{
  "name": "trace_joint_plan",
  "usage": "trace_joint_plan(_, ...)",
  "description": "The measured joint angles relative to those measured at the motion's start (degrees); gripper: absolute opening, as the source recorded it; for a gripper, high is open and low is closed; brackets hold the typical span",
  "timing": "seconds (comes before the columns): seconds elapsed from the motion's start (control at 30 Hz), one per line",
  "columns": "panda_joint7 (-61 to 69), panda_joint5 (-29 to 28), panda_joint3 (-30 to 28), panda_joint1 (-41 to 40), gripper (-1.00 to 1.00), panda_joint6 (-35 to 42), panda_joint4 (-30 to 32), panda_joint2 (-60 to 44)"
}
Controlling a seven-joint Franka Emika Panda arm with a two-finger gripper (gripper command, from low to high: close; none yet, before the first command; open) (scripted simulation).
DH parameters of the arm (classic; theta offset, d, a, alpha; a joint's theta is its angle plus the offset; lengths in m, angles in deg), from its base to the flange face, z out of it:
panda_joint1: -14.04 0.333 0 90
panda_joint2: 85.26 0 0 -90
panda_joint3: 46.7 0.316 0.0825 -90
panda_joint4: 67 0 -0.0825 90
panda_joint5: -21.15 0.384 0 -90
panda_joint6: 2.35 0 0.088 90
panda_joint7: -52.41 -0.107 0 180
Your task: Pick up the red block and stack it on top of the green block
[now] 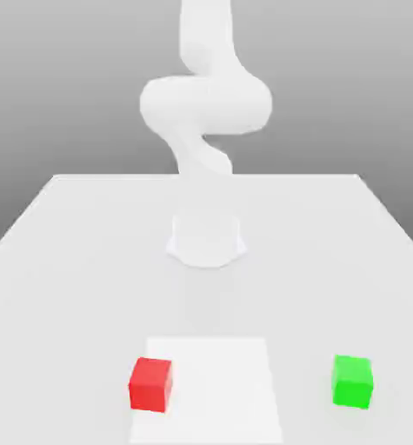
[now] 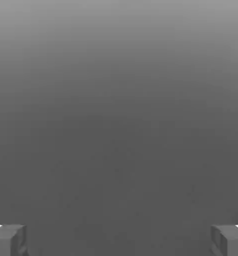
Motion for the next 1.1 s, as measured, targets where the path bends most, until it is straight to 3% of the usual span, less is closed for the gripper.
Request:
trace_joint_plan(0.7,3.84,2.1,-5.78,-2.73,0.0,-20.96,15.53,-43.93)
trace_joint_plan(0.9,5.71,4.37,-4.15,-4.21,0.0,-30.36,15.26,-56.4)
trace_joint_plan(0.93,6.13,4.93,-3.48,-4.76,-1.0,-31.8,15.0,-58.12)
trace_joint_plan(1.1,6.03,4.83,-3.46,-4.79,-1.0,-31.78,15.0,-58.12)
